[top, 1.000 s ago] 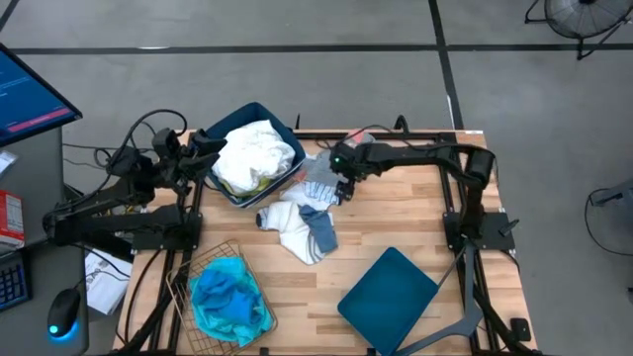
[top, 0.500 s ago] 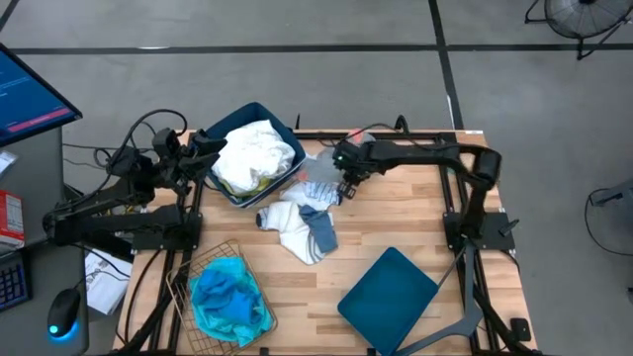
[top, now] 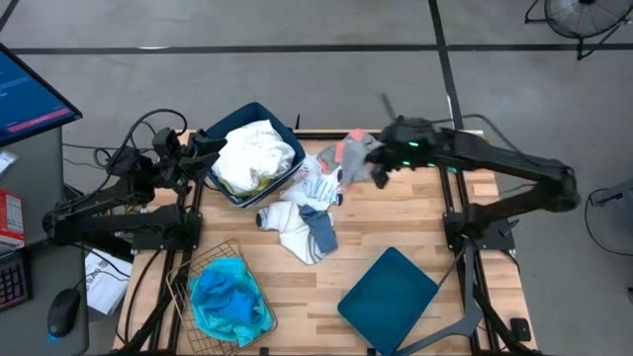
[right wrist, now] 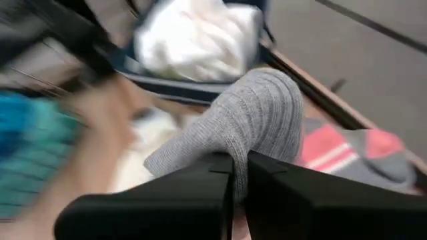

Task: Pick & Place Cloths
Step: Put the bottom gray sock into the blue bin

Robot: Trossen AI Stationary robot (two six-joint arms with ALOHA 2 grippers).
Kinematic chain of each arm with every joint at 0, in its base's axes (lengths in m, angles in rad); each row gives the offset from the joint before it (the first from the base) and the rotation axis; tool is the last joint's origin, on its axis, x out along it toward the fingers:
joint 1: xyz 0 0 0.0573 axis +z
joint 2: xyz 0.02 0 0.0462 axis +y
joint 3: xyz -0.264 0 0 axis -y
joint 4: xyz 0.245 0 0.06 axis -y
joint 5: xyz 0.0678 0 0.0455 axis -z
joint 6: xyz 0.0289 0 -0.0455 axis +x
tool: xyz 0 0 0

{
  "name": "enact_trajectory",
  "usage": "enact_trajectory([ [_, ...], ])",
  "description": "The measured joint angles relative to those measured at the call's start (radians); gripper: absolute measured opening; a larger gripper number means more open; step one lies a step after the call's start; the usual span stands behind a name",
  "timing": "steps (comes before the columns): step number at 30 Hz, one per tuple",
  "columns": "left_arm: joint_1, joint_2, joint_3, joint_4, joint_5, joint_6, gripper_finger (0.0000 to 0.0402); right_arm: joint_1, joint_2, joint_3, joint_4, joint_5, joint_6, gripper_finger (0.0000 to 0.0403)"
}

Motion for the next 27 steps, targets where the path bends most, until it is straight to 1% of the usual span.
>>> enact_trajectory([
  [5,0.000,0.000,0.000,0.000,-0.003,0.002,0.0225,0.169,-0.142,0.000,-0.035,0.009,0.179,0.0002],
  [8,0.000,0.000,0.000,0.000,-0.003,0.002,0.0225,0.313,-0.173,0.000,-0.108,0.034,0.302,0.0001],
  [11,0.000,0.000,0.000,0.000,-0.003,0.002,0.0225,0.487,-0.174,0.000,-0.222,0.061,0.455,0.0001],
  [14,0.000,0.000,-0.001,0.000,-0.003,0.002,0.0225,0.666,-0.137,0.000,-0.325,0.094,0.629,0.0001],
  [16,0.000,0.000,-0.001,0.000,-0.003,0.002,0.0225,0.768,-0.101,0.000,-0.362,0.111,0.729,0.0001],
  [19,0.000,0.000,-0.001,0.000,-0.003,0.002,0.0225,0.875,-0.028,0.000,-0.383,0.133,0.836,0.0001],
  [22,0.000,0.000,-0.001,0.000,-0.003,0.002,0.0225,0.935,0.051,0.000,-0.383,0.135,0.891,0.0001],
  [25,0.000,0.000,-0.001,0.000,-0.003,0.002,0.0225,0.955,0.130,0.000,-0.383,0.127,0.919,0.0003],
  [27,0.000,0.000,-0.001,0.000,-0.003,0.002,0.0225,0.957,0.175,0.000,-0.383,0.100,0.921,0.0004],
])
